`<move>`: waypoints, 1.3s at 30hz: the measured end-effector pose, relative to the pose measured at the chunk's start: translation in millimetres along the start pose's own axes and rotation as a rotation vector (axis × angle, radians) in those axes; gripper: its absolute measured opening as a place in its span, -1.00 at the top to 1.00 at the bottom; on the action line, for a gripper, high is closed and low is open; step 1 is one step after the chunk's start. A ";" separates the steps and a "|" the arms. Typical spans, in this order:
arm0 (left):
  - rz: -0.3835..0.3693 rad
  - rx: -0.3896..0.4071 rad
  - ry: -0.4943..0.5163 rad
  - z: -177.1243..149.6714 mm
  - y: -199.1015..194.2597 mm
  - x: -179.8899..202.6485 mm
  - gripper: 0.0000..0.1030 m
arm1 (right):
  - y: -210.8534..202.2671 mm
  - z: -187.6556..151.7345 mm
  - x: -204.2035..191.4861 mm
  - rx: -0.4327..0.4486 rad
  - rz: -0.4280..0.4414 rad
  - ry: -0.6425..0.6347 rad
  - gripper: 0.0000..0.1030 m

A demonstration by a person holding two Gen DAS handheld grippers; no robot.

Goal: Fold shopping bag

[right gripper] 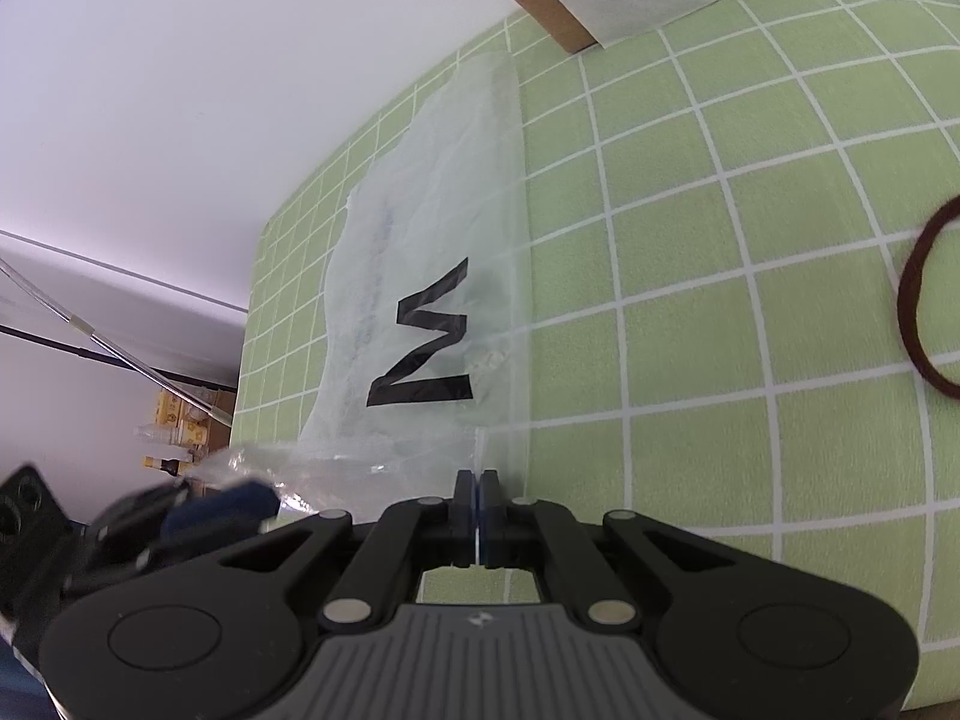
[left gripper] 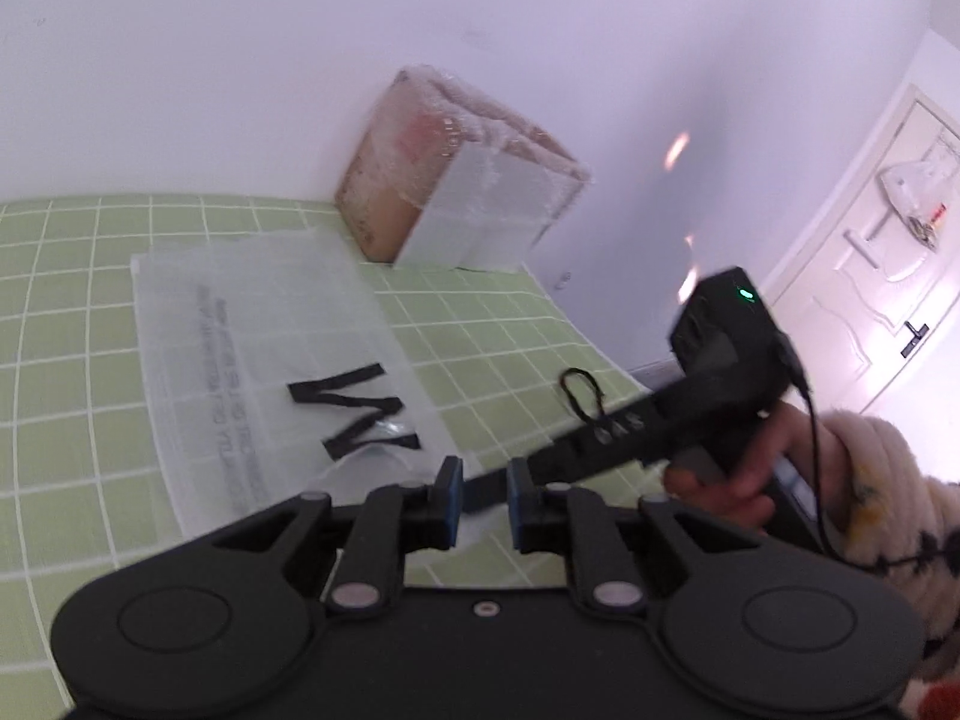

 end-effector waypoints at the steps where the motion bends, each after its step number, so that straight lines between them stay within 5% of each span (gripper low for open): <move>1: 0.012 -0.003 0.002 0.4 2.3 -2.6 0.72 | -0.1 0.0 -0.2 -0.001 0.001 -0.002 1.00; 14: 0.162 -0.018 -0.144 3.5 28.8 -58.2 0.72 | 1.0 0.0 -6.4 -0.024 -0.002 -0.033 1.00; 21: 0.161 -0.026 -0.245 4.8 29.1 -77.9 0.95 | 1.6 -2.7 -13.2 -0.023 -0.014 -0.056 1.00; 33: 0.083 -0.035 -0.431 0.0 24.6 -94.1 0.96 | -28.2 -24.4 -48.0 0.183 -0.189 -0.439 0.51; 39: 0.080 -0.042 -0.477 -0.1 26.5 -95.5 0.96 | -22.1 -51.4 -67.7 0.205 -0.378 -0.656 0.41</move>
Point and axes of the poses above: each gripper's, at about its wrist camera, not at the fingertips, and y roughly the way its jaws point, x to its right, z to its top, the point moved 9 cm from there along y, roughly the way its jaws point, and after that the axes turned 13 degrees about -y, right-handed, at the moved point
